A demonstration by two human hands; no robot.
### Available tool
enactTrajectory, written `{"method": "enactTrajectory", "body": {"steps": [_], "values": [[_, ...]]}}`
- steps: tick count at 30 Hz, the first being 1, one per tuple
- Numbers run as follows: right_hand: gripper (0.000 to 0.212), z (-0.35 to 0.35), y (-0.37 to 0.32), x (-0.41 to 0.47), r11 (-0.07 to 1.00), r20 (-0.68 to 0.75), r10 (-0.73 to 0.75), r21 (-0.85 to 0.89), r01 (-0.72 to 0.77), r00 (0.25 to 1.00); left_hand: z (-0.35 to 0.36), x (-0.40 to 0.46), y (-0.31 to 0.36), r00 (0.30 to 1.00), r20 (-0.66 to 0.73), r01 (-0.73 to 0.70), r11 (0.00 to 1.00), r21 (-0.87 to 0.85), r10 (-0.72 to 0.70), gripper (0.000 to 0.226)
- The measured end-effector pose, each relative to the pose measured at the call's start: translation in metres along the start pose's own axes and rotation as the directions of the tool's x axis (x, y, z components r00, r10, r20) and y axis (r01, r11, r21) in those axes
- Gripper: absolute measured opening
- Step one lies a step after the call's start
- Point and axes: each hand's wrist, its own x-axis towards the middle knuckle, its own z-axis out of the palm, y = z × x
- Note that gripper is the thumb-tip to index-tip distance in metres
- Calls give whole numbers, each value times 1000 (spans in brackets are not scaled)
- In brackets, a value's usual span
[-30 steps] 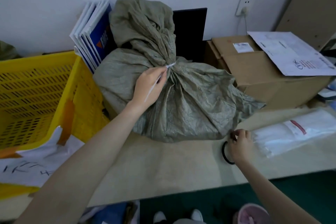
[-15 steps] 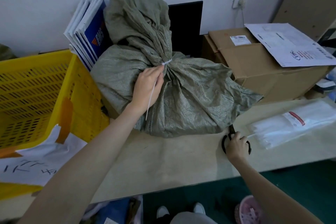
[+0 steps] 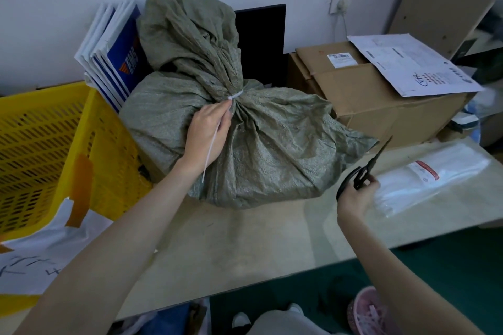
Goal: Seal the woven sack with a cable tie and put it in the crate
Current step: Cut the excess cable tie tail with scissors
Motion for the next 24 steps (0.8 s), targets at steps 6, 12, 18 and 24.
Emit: {"method": "enactTrajectory", "body": {"steps": [6,12,18,24], "values": [[33,23,-40,-24,962,160,-227,188,196,961,-3,4,0,999,-9,36,997,-66,-37,31],[29,46,-83,-65,924,462,-382,205,323,800,-10,5,3,987,-104,102,979,-177,-122,20],[34,65,-108,-80,964,778,-246,260,59,579,-24,6,9,941,-122,256,902,-348,-315,21],[45,78,-111,-71,987,921,-160,138,87,356,-40,9,19,910,-128,314,856,-411,-395,29]]}}
